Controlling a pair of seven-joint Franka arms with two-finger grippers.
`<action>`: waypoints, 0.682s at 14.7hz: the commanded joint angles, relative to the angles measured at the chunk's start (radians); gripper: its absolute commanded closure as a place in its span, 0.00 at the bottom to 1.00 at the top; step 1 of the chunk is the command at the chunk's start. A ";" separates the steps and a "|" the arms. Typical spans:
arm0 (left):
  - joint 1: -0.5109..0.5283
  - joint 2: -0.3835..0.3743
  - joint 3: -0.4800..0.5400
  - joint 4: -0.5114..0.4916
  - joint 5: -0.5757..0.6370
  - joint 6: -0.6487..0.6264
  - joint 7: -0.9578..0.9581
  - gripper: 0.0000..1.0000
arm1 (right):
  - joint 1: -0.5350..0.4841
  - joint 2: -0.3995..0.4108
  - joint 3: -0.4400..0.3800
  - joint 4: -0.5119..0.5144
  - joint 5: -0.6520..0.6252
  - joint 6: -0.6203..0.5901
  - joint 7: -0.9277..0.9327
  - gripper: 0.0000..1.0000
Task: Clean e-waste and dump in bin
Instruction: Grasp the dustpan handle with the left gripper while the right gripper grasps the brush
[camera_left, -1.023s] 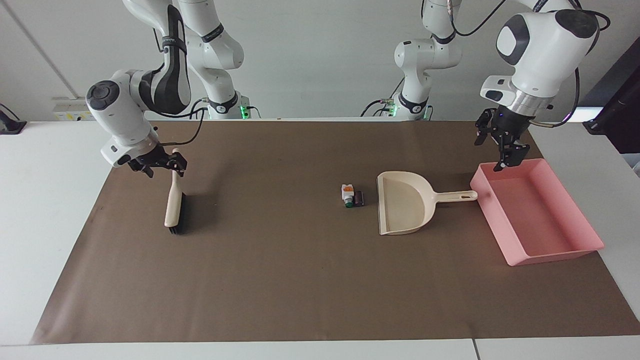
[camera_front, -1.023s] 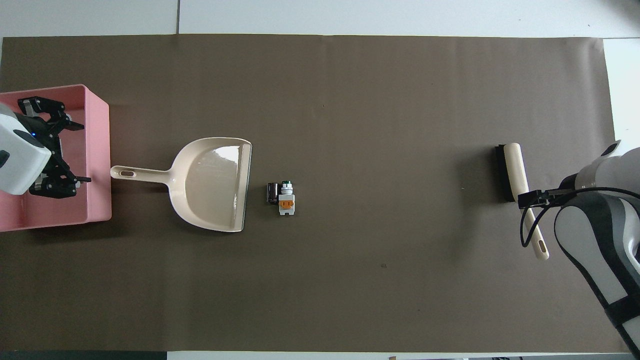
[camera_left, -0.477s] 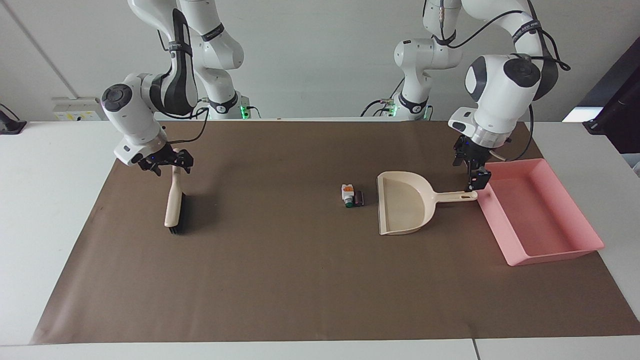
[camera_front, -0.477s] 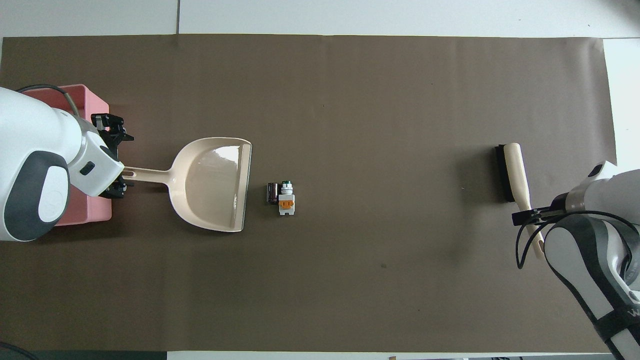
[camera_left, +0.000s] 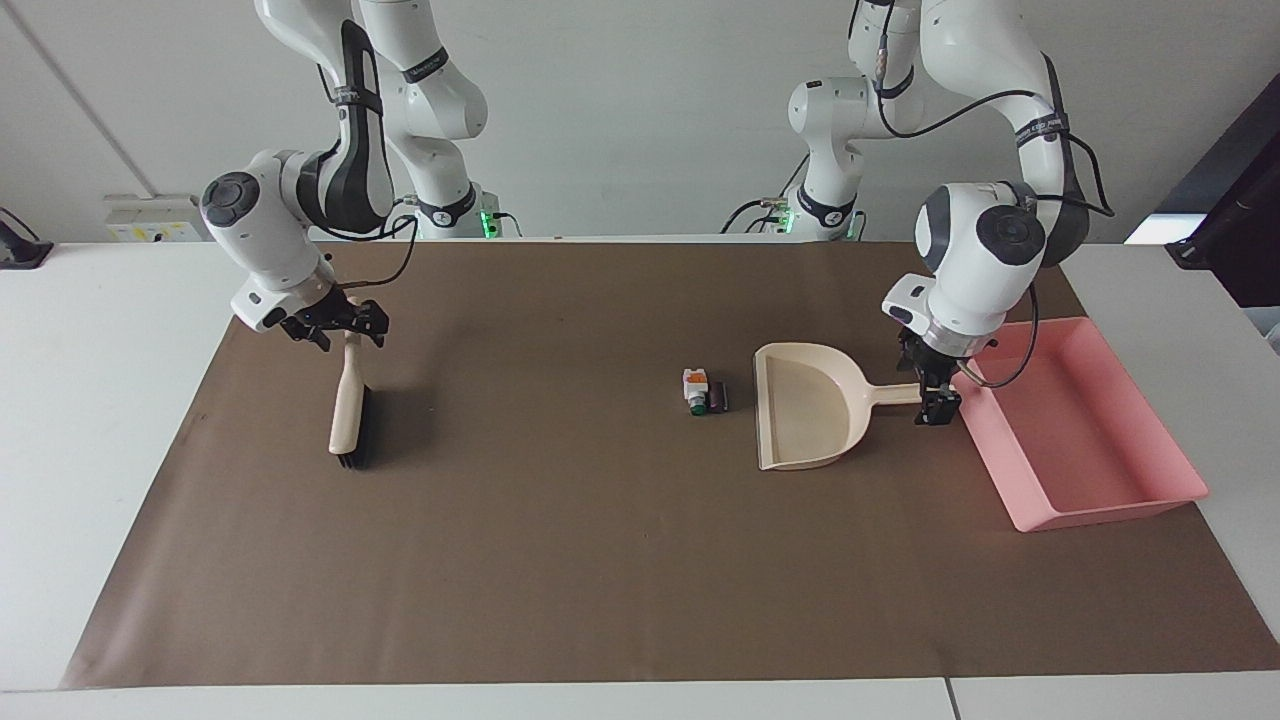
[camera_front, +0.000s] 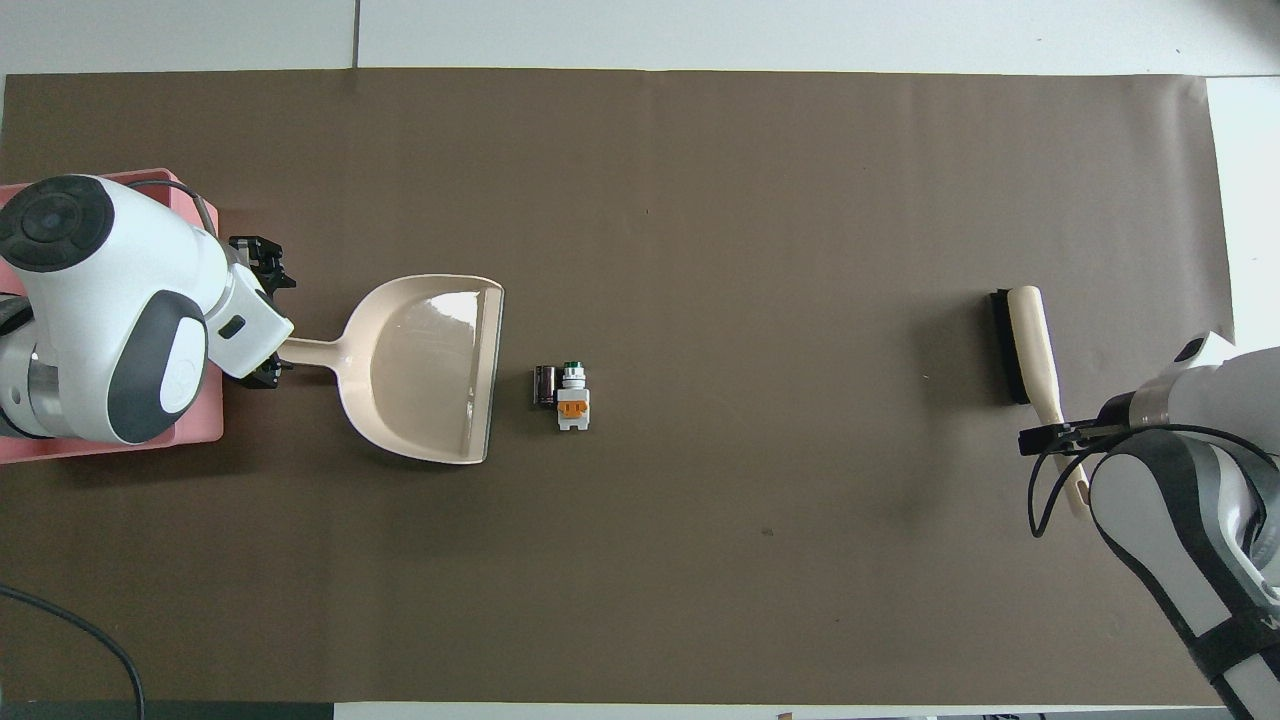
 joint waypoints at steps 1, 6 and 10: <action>-0.006 -0.026 0.002 -0.101 0.021 0.106 -0.067 0.00 | -0.020 -0.021 0.009 -0.022 0.022 0.018 -0.038 0.14; -0.006 -0.052 0.001 -0.153 0.024 0.119 -0.068 0.01 | -0.020 -0.022 0.009 -0.023 0.023 0.015 -0.041 0.30; -0.007 -0.052 -0.001 -0.153 0.024 0.120 -0.071 0.08 | -0.020 -0.022 0.009 -0.023 0.023 0.015 -0.047 0.48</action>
